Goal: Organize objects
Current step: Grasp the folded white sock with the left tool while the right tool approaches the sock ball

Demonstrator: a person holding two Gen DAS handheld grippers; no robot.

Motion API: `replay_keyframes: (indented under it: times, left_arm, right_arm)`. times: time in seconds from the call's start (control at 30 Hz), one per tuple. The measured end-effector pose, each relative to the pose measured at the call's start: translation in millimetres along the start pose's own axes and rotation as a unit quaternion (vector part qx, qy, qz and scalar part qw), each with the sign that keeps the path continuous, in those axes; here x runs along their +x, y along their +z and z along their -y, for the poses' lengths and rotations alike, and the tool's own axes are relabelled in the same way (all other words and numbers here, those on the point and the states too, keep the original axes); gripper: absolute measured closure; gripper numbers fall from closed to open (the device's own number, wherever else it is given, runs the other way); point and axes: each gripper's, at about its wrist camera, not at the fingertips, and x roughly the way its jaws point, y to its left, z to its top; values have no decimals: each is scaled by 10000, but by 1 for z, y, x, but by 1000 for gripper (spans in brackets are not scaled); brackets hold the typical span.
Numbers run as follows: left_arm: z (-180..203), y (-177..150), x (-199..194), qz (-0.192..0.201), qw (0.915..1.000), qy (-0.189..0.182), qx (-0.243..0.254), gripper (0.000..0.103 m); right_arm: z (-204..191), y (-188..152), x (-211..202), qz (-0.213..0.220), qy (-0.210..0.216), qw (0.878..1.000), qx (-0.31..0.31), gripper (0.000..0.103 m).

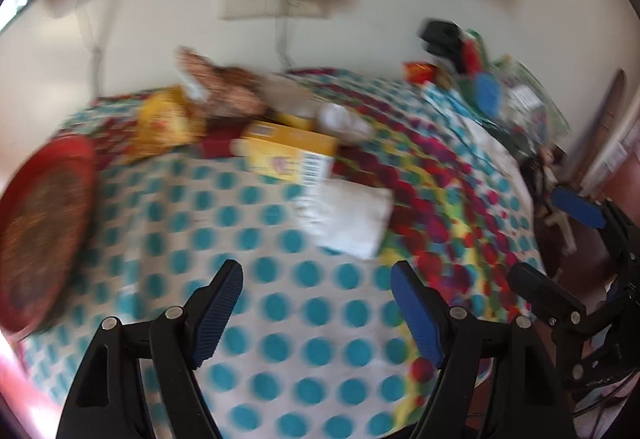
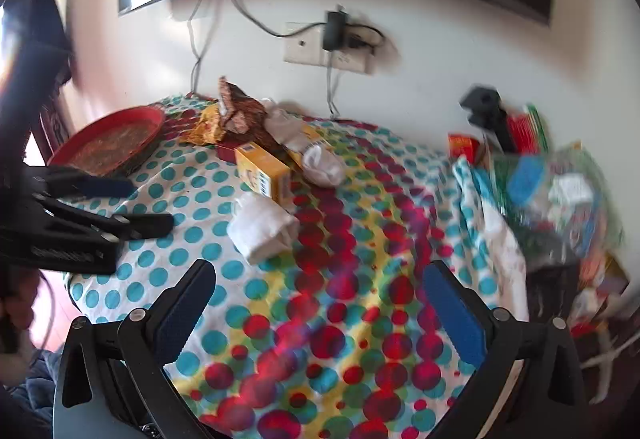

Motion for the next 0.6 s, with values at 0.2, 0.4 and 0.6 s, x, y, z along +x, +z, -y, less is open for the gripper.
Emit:
replay_keyframes:
  times: [0.2,0.4,0.6]
  left_arm:
    - [32,15,46,-130,9990,-34,432,24]
    - [42,23,82,-135,9957,500,770,24]
    - [30,19,99,-33,9941,844,679,24]
  right_arm:
    - [38,-17,15,-142,107,9983,559,0]
    - [57,-18,28,-117,259,9962,825,0]
    - [61,-15,45,-151,448,9950,877,0]
